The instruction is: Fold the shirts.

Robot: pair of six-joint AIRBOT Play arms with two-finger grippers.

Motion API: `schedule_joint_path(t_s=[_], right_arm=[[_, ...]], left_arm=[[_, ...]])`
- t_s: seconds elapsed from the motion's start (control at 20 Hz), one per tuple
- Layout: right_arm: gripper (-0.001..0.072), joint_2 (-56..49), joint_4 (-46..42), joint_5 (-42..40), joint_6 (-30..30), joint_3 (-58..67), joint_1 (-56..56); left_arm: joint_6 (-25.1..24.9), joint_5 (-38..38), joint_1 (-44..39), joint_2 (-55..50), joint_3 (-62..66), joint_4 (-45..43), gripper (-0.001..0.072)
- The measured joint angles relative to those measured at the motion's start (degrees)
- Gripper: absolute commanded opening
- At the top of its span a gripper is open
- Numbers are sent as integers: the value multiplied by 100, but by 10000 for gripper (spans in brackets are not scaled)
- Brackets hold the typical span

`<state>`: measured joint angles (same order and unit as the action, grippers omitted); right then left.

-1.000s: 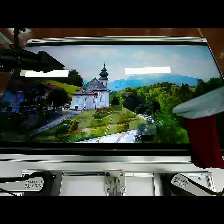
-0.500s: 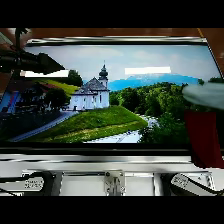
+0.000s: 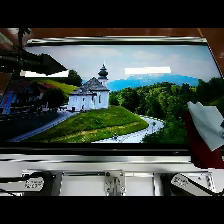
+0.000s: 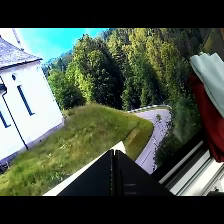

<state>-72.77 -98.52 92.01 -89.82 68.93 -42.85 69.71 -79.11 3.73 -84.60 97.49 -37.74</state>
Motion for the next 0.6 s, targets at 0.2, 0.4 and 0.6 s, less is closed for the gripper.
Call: schedule_joint_path(t_s=[0.2, 0.4, 0.6], right_arm=[[671, 247, -258, -142, -306, -1178, 0], [672, 337, -472, -356, -345, -1436, 0], [670, 472, -315, -437, -42, -345, 28]], left_arm=[[0, -4, -20, 0, 0, 0, 30], [0, -2, -26, 0, 0, 0, 29], [50, 15, -118, 0, 2, -225, 26]])
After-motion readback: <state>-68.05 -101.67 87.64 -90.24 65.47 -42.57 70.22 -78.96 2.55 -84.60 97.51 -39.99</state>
